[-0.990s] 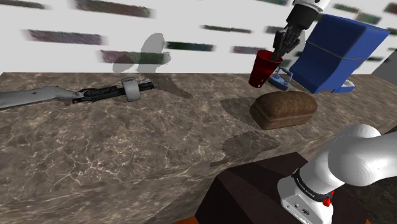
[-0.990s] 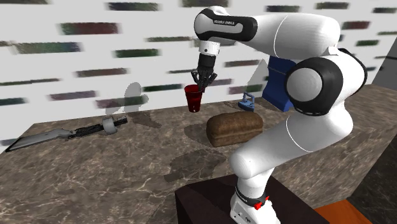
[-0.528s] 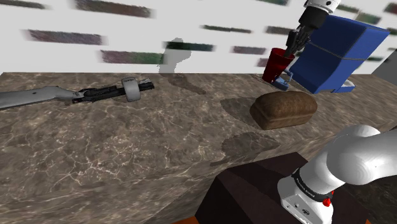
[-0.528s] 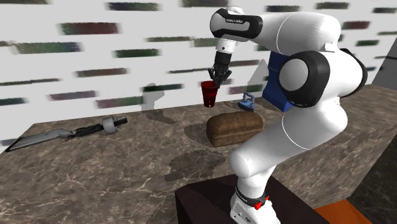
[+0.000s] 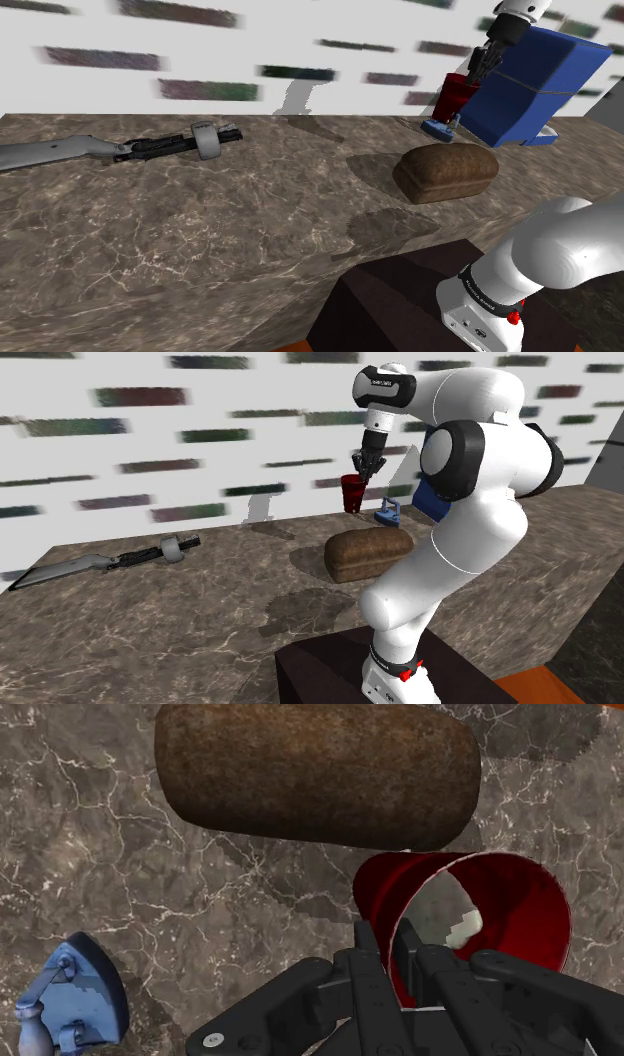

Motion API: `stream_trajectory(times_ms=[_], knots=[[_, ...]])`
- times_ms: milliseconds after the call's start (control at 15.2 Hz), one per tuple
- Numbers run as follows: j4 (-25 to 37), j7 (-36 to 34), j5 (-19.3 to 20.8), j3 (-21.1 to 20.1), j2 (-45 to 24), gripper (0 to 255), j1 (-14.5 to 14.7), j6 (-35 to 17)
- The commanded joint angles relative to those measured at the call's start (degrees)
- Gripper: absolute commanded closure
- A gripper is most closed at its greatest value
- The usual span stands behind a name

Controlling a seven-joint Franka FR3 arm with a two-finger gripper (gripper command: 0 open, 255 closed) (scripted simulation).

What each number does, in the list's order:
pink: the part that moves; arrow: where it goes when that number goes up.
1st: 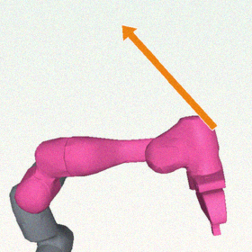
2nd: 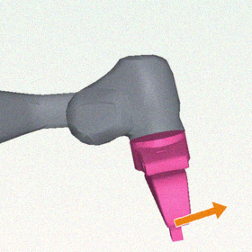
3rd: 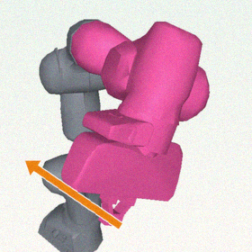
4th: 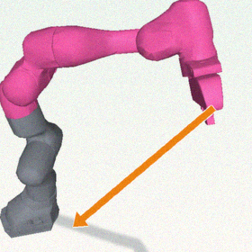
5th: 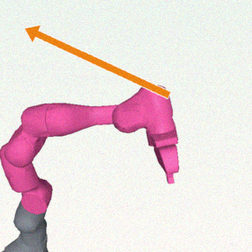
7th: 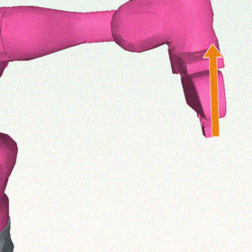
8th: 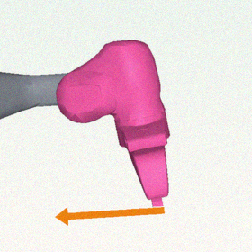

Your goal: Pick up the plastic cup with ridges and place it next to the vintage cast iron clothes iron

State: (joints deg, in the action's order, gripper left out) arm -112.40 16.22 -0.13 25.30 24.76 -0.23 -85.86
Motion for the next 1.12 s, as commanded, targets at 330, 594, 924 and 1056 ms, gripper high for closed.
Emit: stream_trajectory(times_ms=[330,594,924,1056], knots=[[10.73,12.29,-1.19,9.8,-10.73,255,-1.28,1.76],[18.53,20.17,-4.58,15.55,-19.08,255,-2.83,3.54],[31.1,30.98,-12.63,21.4,-32.78,255,-8.59,7.74],[37.87,35.19,-17.04,22.7,-39.4,255,-13.08,10.52]])
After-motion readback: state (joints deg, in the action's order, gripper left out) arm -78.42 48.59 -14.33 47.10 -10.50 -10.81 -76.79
